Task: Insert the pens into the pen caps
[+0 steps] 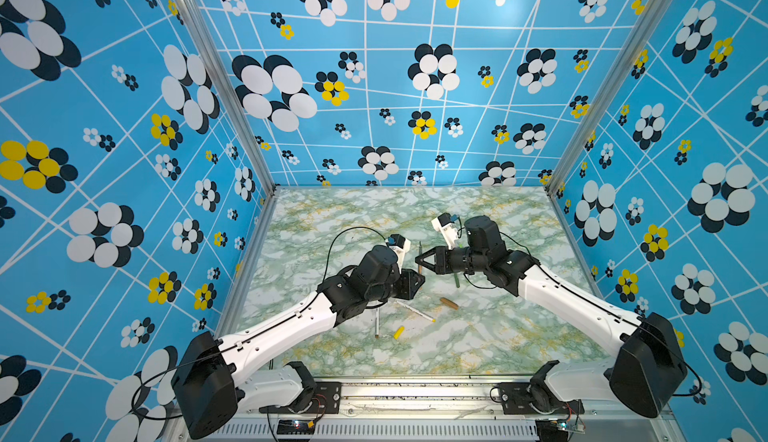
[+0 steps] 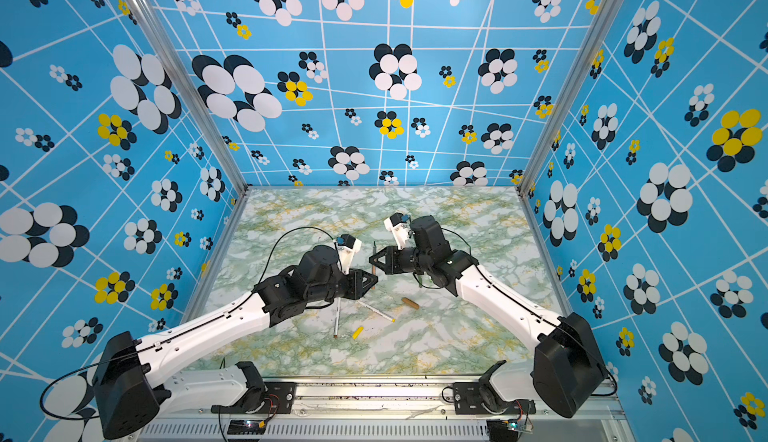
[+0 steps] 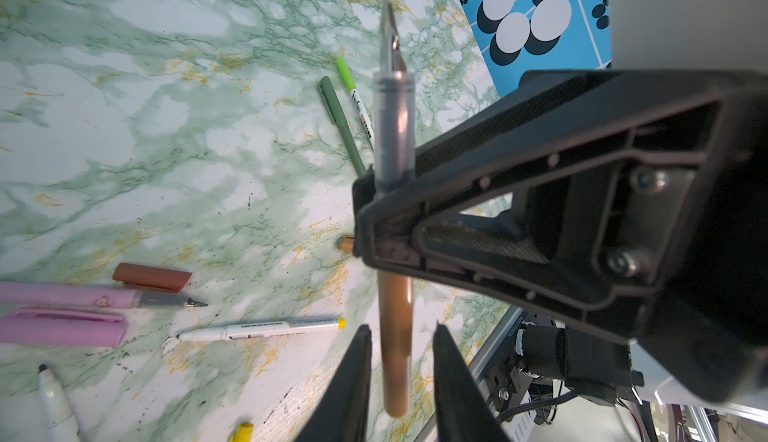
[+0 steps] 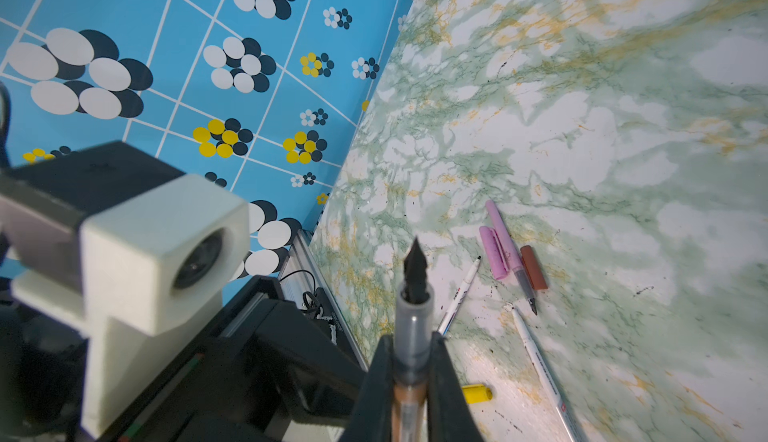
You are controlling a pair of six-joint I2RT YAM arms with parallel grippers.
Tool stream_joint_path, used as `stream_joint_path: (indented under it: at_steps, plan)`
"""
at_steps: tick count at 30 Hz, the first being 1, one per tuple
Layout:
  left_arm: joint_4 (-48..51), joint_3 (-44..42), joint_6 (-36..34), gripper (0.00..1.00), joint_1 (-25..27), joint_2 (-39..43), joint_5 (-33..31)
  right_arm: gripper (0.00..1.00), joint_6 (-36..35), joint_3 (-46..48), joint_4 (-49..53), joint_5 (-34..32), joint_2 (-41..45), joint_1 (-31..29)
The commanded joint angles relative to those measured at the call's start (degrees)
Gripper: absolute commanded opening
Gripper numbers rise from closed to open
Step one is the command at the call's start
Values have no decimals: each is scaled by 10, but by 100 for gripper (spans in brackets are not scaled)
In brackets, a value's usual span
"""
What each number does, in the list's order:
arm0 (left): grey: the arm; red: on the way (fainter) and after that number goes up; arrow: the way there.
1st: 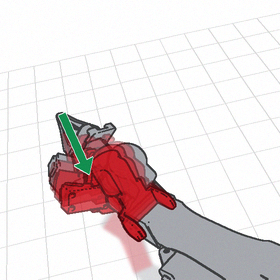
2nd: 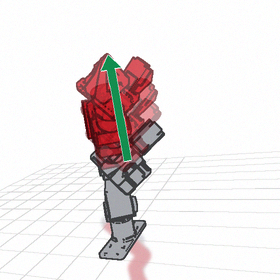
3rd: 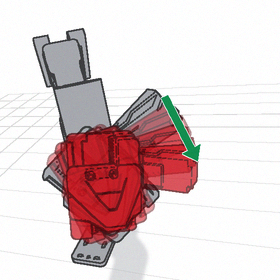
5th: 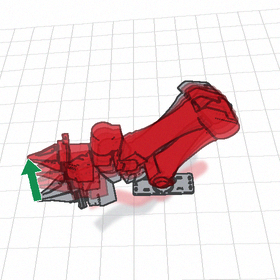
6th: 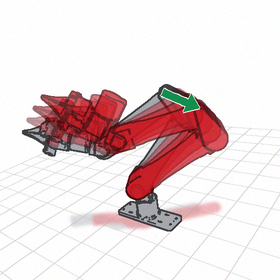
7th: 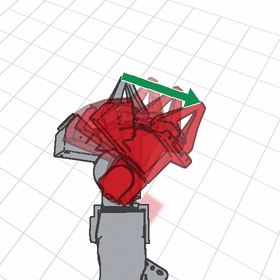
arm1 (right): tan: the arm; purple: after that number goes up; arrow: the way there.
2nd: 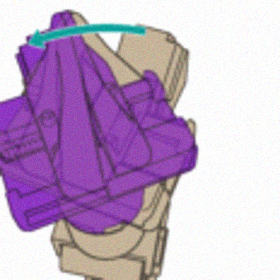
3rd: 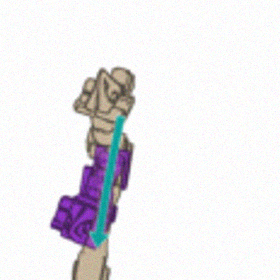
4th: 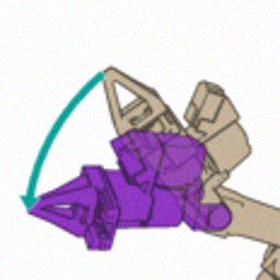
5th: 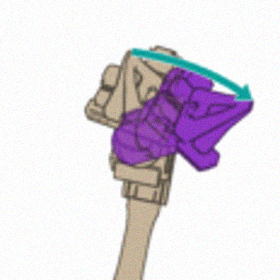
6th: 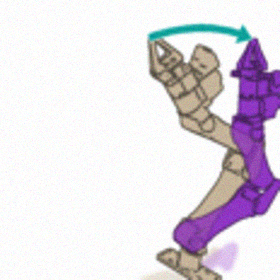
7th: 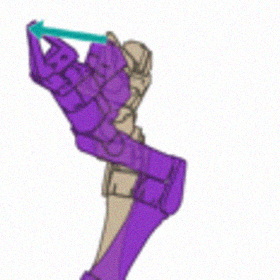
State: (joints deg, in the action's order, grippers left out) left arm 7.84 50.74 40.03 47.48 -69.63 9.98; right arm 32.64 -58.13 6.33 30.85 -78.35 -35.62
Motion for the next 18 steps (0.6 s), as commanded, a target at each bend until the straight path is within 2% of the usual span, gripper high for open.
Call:
stream_joint_path:
  at_steps: [1, 8, 18]
  plan:
    - [-34, -5, 7, 31, -10, 10, 6, 3, 9, -5, -29, 16, 1, -6]
    - [-63, -21, 23, 31, -22, 5, 16, 3, 20, -1, -46, 22, 4, -9]
    - [-45, -20, 20, 9, -23, 6, 18, 6, 18, 8, -52, 3, 10, -9]
